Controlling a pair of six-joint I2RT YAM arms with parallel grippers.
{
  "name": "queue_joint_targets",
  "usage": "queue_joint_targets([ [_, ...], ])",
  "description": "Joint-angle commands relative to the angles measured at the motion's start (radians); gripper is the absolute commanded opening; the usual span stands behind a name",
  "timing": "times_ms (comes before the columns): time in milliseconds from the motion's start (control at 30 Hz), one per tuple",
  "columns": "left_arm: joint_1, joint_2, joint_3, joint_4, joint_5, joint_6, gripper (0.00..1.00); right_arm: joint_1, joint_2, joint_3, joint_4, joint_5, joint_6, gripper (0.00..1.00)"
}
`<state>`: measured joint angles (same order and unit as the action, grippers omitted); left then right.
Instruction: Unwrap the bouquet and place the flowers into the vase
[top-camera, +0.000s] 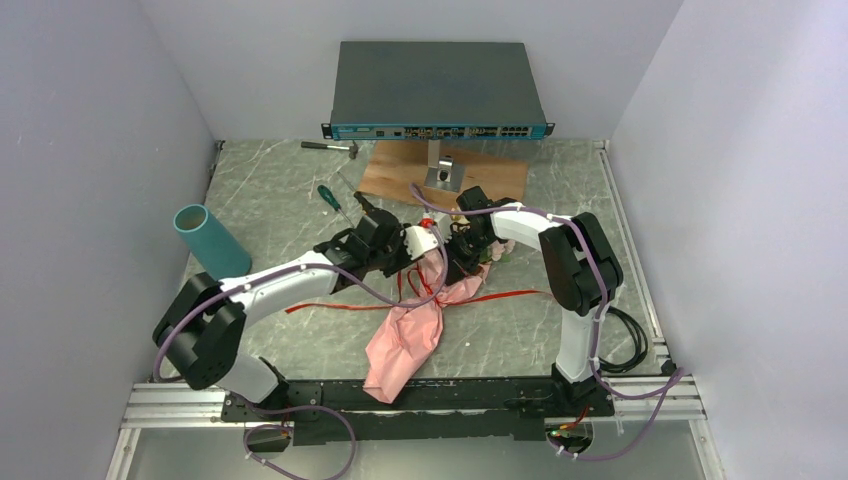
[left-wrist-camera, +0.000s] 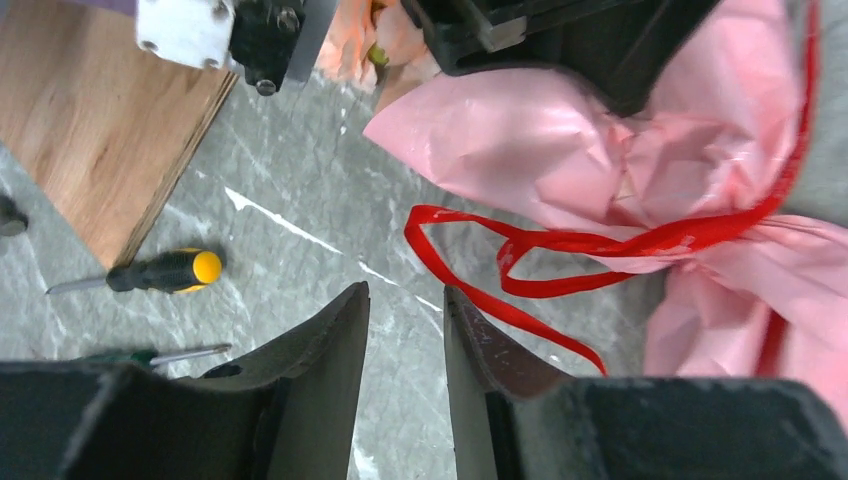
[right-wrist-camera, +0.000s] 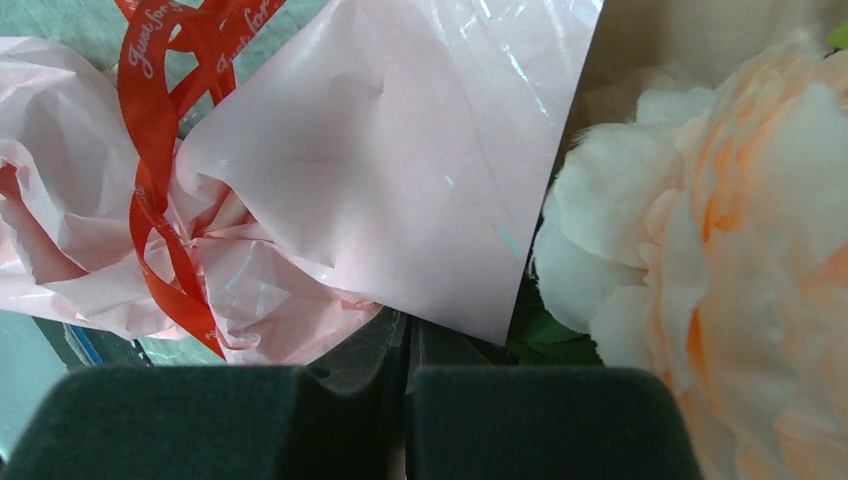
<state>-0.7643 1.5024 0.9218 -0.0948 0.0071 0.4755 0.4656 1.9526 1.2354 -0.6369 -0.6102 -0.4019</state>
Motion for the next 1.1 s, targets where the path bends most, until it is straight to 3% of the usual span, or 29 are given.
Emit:
queue_joint_targets([
  [0, 0.013, -0.095, -0.017, 0.004, 0.221, -0.030, 0.40, 0.005, 0.086, -0.033, 0.042, 0.152, -0.054, 0.00],
  [100, 0.013, -0.093, -0.005, -0.039, 0.307, -0.013, 0.38, 0.004, 0.088, -0.031, 0.041, 0.151, -0.054, 0.00],
  [333, 0.013, 0.009, 0.049, -0.059, 0.279, -0.025, 0.41, 0.005, 0.089, -0.031, 0.042, 0.152, -0.054, 0.00],
  [633, 0.013, 0.133, 0.086, -0.020, 0.173, -0.067, 0.41, 0.005, 0.094, -0.024, 0.038, 0.155, -0.052, 0.00],
  [733, 0.013, 0.172, 0.106, -0.013, 0.098, -0.094, 0.36, 0.005, 0.094, -0.025, 0.039, 0.155, -0.051, 0.00],
  [833, 0.015, 0.190, 0.103, 0.025, 0.003, -0.125, 0.36, 0.005, 0.096, -0.025, 0.039, 0.155, -0.049, 0.00],
  [1067, 0.052, 0.175, 0.090, 0.050, -0.033, -0.198, 0.33, 0.005, 0.105, -0.017, 0.029, 0.157, -0.049, 0.00],
])
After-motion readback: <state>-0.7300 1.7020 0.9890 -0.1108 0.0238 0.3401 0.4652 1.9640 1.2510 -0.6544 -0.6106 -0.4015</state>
